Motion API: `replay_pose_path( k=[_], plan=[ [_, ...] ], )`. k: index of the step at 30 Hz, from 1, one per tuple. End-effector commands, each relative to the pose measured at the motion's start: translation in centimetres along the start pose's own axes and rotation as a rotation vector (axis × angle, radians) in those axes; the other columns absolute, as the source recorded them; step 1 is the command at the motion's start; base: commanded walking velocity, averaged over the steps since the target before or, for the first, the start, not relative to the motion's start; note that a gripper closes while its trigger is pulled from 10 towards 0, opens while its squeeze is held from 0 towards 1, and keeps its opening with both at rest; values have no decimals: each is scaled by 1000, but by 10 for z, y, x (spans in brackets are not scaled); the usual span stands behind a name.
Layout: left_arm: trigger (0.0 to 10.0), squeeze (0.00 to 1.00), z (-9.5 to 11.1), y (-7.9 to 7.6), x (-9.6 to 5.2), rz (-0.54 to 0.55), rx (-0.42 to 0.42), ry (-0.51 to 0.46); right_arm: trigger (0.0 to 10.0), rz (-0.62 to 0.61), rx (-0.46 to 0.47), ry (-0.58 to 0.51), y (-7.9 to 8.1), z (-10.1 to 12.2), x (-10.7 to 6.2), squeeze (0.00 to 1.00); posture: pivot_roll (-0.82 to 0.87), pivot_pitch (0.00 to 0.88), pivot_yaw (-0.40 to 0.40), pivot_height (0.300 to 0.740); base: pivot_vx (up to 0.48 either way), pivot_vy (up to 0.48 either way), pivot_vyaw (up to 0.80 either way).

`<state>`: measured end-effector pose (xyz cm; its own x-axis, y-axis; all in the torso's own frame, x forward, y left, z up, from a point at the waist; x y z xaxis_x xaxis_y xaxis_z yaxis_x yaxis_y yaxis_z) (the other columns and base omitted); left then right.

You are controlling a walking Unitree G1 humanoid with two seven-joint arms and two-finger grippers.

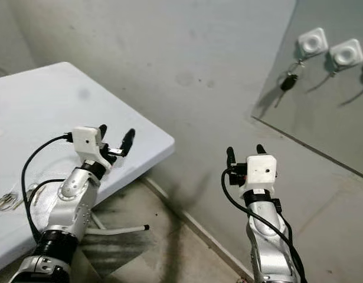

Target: Hang keys on a hook

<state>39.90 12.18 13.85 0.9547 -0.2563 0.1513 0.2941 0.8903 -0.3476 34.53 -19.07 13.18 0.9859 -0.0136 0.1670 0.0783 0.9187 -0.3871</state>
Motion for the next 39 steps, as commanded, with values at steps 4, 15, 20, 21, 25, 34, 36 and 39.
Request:
replay_pose_path(
  k=[4,15,20,21,25,34,36,39],
  plan=[
    [10000,0,6,1,4,9,7,-16,10000,2,1,-15,-2,4,3,0,-26,16,-62,711,0,0,800],
    [10000,0,4,2,6,19,4,-11,10000,4,-5,-20,-4,4,4,0,-29,17,-65,711,0,0,800],
    [10000,0,4,4,7,29,2,-4,10000,10,-9,-21,-4,5,4,0,-30,16,-66,711,0,0,800],
    [10000,0,4,4,7,29,2,-4,10000,10,-9,-21,-4,5,4,0,-30,16,-66,711,0,0,800],
    [10000,0,4,4,7,29,-3,-6,10000,17,-11,-22,-4,5,5,0,-30,14,-70,711,0,0,800],
    [10000,0,6,2,9,22,3,-8,10000,26,-15,-29,-4,6,7,0,-27,5,-70,711,0,0,800],
    [10000,0,6,2,9,21,3,-8,10000,27,-15,-30,-4,6,7,0,-26,5,-69,711,0,0,800],
    [10000,0,6,1,9,18,6,-8,10000,32,-16,-32,-4,6,6,0,-24,2,-69,711,0,0,800]
  ],
)
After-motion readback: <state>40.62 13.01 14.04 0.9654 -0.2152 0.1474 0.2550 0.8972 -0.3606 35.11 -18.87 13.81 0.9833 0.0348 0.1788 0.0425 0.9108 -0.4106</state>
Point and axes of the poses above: a point about 5 cm out from each wrist's last joint towards the gripper, its own x axis pointing out of the wrist towards the gripper, its own z axis along the axis of the wrist's last joint, y = z × x, the point moved 6 cm from there along x, pointing out of the wrist towards the gripper, and after that the axes turned 15 degrees about -x, right-handed, at the moved point
